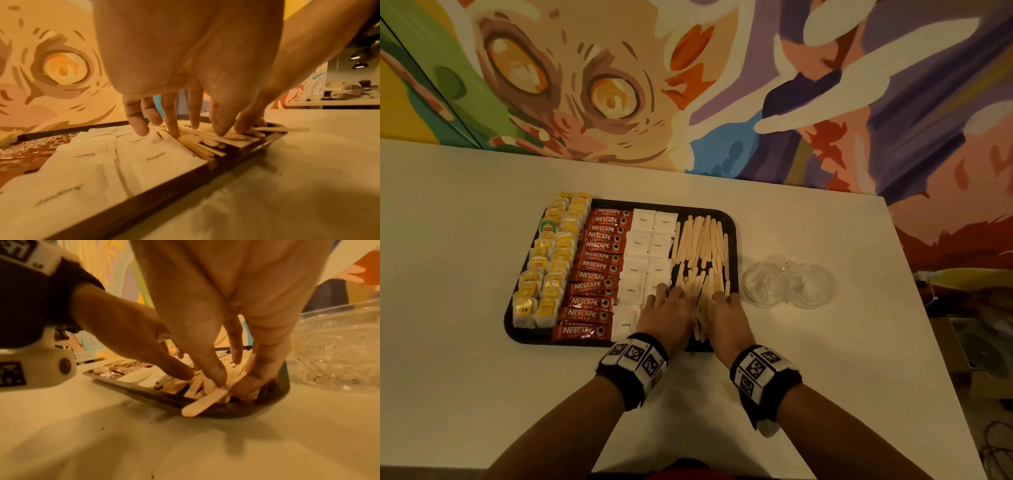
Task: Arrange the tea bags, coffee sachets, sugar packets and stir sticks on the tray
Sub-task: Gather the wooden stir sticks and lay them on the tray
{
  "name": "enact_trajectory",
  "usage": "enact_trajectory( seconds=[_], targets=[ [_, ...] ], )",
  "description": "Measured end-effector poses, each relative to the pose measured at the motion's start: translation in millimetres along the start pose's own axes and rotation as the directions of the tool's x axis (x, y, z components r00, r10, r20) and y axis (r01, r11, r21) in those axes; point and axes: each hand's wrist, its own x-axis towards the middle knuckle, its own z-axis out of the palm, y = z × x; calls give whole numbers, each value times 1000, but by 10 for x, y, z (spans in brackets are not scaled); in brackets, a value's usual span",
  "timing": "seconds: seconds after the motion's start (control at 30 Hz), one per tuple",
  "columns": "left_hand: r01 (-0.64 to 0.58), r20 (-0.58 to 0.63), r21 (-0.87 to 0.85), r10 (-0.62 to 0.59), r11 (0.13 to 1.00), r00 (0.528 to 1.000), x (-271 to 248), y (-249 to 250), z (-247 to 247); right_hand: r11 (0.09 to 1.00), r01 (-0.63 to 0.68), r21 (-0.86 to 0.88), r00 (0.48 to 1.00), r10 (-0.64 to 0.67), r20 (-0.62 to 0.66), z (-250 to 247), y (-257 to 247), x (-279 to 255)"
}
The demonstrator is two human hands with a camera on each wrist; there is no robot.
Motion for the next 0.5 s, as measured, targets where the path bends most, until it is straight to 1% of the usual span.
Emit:
enact_trajectory(
  seconds=[0.13, 0.27, 0.37, 0.43, 0.5],
  targets=[
    [10, -24, 20, -9, 1000, 1000, 18, -29, 10, 1000, 15, 27, 1000, -15, -28, -51, -19, 39],
    [5, -36, 25, -4, 1000, 999, 46, -34, -6, 997, 46, 57, 995, -40, -95, -66, -72, 118],
    [36, -51, 25, -34, 999, 998, 64, -42, -17, 997, 59, 47, 994, -55, -92, -4, -74, 214],
    [69, -53, 14, -68, 998, 996, 73, -59, 4, 999, 53, -9, 996, -54, -69, 51, -43, 235],
    [74, -42, 26, -72, 997, 996, 73, -52, 20, 992, 59, -112, 996, -66, -55, 103, 1, 227]
  ],
)
